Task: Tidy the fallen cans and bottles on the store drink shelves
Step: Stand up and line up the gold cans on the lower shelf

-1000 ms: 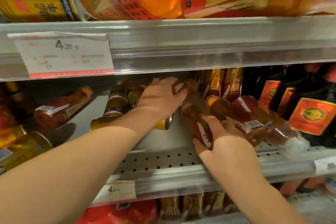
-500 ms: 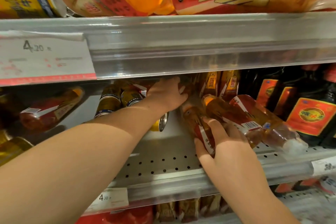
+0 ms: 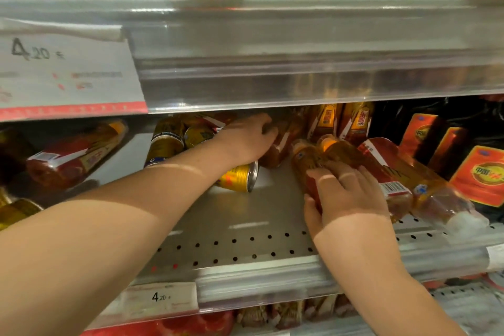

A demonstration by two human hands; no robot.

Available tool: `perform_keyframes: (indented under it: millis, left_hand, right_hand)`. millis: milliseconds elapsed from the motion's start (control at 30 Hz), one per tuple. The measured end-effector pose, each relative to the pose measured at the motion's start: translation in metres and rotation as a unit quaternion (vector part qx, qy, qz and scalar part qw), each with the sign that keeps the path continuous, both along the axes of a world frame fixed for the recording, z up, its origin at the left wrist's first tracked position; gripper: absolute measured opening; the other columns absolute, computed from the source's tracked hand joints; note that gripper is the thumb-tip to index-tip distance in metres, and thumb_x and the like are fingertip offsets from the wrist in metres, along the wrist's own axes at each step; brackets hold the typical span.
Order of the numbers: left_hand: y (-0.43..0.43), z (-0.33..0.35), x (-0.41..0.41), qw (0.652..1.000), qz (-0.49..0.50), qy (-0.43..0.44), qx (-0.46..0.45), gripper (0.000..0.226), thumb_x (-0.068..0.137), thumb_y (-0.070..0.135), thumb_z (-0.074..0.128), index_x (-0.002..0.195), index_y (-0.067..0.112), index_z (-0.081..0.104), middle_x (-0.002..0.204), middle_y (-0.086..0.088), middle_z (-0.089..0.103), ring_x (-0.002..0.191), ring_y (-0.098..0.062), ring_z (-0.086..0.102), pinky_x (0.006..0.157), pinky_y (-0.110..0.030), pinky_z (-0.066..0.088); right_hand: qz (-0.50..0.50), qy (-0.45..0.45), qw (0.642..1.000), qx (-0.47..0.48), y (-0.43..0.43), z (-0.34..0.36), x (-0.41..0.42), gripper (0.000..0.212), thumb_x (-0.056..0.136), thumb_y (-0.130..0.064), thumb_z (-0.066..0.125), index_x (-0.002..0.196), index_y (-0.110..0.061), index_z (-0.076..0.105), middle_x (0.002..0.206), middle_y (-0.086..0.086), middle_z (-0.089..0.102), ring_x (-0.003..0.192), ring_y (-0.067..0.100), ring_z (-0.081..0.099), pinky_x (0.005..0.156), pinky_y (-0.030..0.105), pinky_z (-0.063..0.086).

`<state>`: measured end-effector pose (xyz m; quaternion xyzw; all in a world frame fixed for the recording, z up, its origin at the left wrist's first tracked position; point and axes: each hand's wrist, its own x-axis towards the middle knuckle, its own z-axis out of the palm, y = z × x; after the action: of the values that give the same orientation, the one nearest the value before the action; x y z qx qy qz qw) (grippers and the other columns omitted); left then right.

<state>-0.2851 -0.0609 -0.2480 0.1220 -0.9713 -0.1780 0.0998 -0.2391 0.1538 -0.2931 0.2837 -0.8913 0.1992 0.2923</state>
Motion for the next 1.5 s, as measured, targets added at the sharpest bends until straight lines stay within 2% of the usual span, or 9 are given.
perform_keyframes:
  millis: [67, 167, 300, 400, 500, 867, 1067, 1300, 1500]
  left_hand:
    - [-0.006, 0.004, 0.022, 1.0, -0.004, 0.029, 0.001, 0.041, 0.106, 0.044, 0.043, 0.14, 0.025, 0.055, 0.137, -0.004, 0.062, 0.125, -0.025, 0.057, 0.1, -0.029, 0.044]
    - [-0.019, 0.013, 0.069, 0.995, -0.018, 0.09, -0.046, 0.034, 0.106, 0.043, 0.043, 0.126, 0.024, 0.065, 0.118, -0.003, 0.07, 0.108, -0.025, 0.064, 0.09, -0.035, 0.051]
    - [-0.046, 0.024, 0.126, 0.988, 0.012, 0.076, -0.134, 0.04, 0.105, 0.054, 0.037, 0.13, 0.033, 0.06, 0.104, 0.01, 0.063, 0.091, -0.015, 0.058, 0.067, -0.018, 0.039]
    - [-0.066, 0.02, 0.149, 0.989, 0.034, 0.019, -0.144, 0.046, 0.104, 0.055, 0.038, 0.138, 0.029, 0.056, 0.128, 0.003, 0.064, 0.11, -0.018, 0.058, 0.088, -0.029, 0.047]
    - [-0.079, 0.006, 0.172, 0.993, 0.034, -0.013, -0.108, 0.05, 0.104, 0.053, 0.04, 0.144, 0.026, 0.052, 0.144, 0.001, 0.052, 0.13, -0.019, 0.049, 0.107, -0.033, 0.039]
    - [-0.078, -0.028, 0.202, 0.997, 0.053, 0.03, -0.038, 0.06, 0.101, 0.065, 0.033, 0.153, 0.035, 0.037, 0.159, 0.008, 0.035, 0.143, -0.012, 0.033, 0.105, -0.023, 0.025]
    - [-0.101, -0.016, 0.2, 0.996, 0.051, 0.076, -0.006, 0.054, 0.101, 0.065, 0.035, 0.145, 0.034, 0.045, 0.132, 0.017, 0.047, 0.116, 0.002, 0.042, 0.091, -0.016, 0.032]
    - [-0.159, 0.002, 0.188, 0.987, 0.126, 0.027, -0.092, 0.036, 0.103, 0.04, 0.049, 0.129, 0.018, 0.061, 0.119, -0.006, 0.065, 0.111, -0.026, 0.062, 0.092, -0.037, 0.05]
    - [-0.144, -0.013, 0.151, 0.986, 0.16, 0.039, 0.04, 0.056, 0.099, 0.059, 0.049, 0.138, 0.02, 0.055, 0.116, 0.002, 0.062, 0.103, -0.019, 0.06, 0.085, -0.031, 0.043]
  right_hand:
    - [-0.004, -0.016, 1.0, -0.007, -0.004, 0.003, 0.004, 0.042, 0.07, -0.015, 0.086, 0.107, 0.001, 0.074, 0.106, 0.032, 0.067, 0.101, 0.049, 0.064, 0.105, 0.061, 0.042]
    - [0.038, -0.023, 0.998, -0.051, -0.012, 0.014, 0.016, 0.04, 0.081, -0.022, 0.078, 0.117, -0.006, 0.071, 0.116, 0.025, 0.065, 0.116, 0.04, 0.051, 0.11, 0.054, 0.037]
    - [0.125, -0.098, 0.985, -0.064, -0.038, 0.032, 0.021, 0.039, 0.088, -0.022, 0.069, 0.126, -0.011, 0.066, 0.127, 0.017, 0.061, 0.123, 0.036, 0.048, 0.11, 0.053, 0.036]
    - [0.147, -0.151, 0.977, -0.043, -0.06, 0.033, 0.02, 0.045, 0.092, -0.029, 0.061, 0.135, -0.018, 0.058, 0.134, 0.011, 0.055, 0.125, 0.027, 0.042, 0.109, 0.042, 0.032]
    - [0.169, -0.185, 0.967, -0.044, -0.079, 0.022, 0.024, 0.052, 0.093, -0.028, 0.06, 0.143, -0.02, 0.049, 0.139, 0.009, 0.049, 0.126, 0.026, 0.041, 0.107, 0.037, 0.032]
    - [0.175, -0.136, 0.975, 0.008, -0.109, 0.019, 0.026, 0.037, 0.097, -0.031, 0.057, 0.131, -0.016, 0.059, 0.125, 0.012, 0.056, 0.115, 0.028, 0.048, 0.101, 0.038, 0.038]
    - [0.212, -0.117, 0.97, 0.019, -0.126, 0.039, 0.011, 0.043, 0.099, -0.036, 0.054, 0.138, -0.019, 0.052, 0.133, 0.009, 0.05, 0.123, 0.026, 0.045, 0.106, 0.038, 0.037]
    - [0.191, -0.14, 0.972, -0.011, -0.143, 0.028, -0.015, 0.04, 0.097, -0.04, 0.054, 0.134, -0.024, 0.052, 0.132, 0.011, 0.05, 0.124, 0.032, 0.048, 0.102, 0.043, 0.041]
    - [0.19, -0.179, 0.965, 0.004, -0.145, 0.009, -0.015, 0.045, 0.098, -0.047, 0.049, 0.14, -0.031, 0.042, 0.134, 0.008, 0.046, 0.117, 0.028, 0.054, 0.09, 0.042, 0.053]
